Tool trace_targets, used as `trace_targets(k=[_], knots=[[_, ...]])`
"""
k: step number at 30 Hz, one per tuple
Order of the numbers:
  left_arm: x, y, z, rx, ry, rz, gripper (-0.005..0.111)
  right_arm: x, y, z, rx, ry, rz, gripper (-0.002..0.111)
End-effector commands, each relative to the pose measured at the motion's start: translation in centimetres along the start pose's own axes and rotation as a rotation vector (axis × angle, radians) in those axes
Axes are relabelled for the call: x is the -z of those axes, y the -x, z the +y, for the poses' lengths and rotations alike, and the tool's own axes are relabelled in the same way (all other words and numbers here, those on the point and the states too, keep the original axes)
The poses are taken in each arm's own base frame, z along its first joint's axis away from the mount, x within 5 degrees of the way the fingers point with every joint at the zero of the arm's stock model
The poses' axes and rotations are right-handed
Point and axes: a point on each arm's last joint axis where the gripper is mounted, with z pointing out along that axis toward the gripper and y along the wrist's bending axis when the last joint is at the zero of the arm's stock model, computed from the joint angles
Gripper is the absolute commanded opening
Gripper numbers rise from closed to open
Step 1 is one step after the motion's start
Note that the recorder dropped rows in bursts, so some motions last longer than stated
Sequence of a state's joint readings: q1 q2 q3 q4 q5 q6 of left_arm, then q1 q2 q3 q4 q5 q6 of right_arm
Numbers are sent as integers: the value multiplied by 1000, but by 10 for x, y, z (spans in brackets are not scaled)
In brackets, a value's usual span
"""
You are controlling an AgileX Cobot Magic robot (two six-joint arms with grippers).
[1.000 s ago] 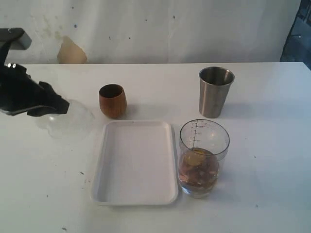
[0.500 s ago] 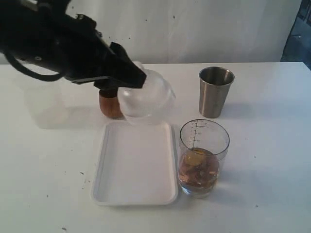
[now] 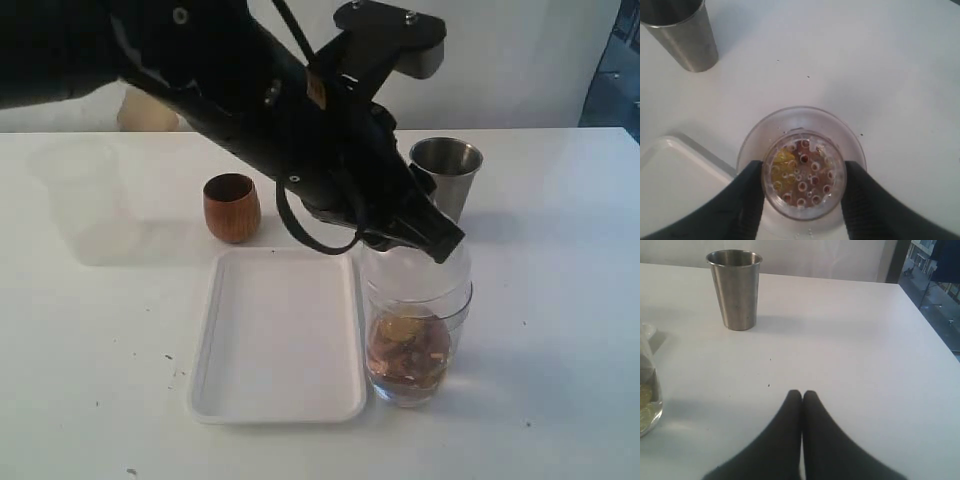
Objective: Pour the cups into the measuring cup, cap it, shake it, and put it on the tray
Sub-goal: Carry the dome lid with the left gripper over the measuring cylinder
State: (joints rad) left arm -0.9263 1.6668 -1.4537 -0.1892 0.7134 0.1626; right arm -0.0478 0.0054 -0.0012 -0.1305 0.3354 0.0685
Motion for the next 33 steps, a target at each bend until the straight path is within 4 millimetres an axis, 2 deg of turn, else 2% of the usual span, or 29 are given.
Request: trace_targets(k=[1,7,16,20,22,26,28,30,33], knots=[[-1,2,0,-16,19,3,0,0,0,0,5,5,-4,0],[-17,-1,2,-20,14,25,0,0,0,0,5,5,-4,0],[-19,1,1,-49,10,1,0,0,0,0,5,5,-4,0],[-26,-2,2,-68,7,27,1,0,0,0,5,5,-4,0],[-28,-3,2,-69,7,33,9,0,0,0,5,5,-4,0],[-28,-1,3,-69,11,13,41,0,0,0,5,5,-4,0],[-28,0,3,-69,14,-3,53,0,0,0,5,5,-4,0],[-28,1,3,-70,16,-14,62,0,0,0,5,5,-4,0],[-28,2,3,-70,18,-23,68,0,0,0,-5,5,-4,0]])
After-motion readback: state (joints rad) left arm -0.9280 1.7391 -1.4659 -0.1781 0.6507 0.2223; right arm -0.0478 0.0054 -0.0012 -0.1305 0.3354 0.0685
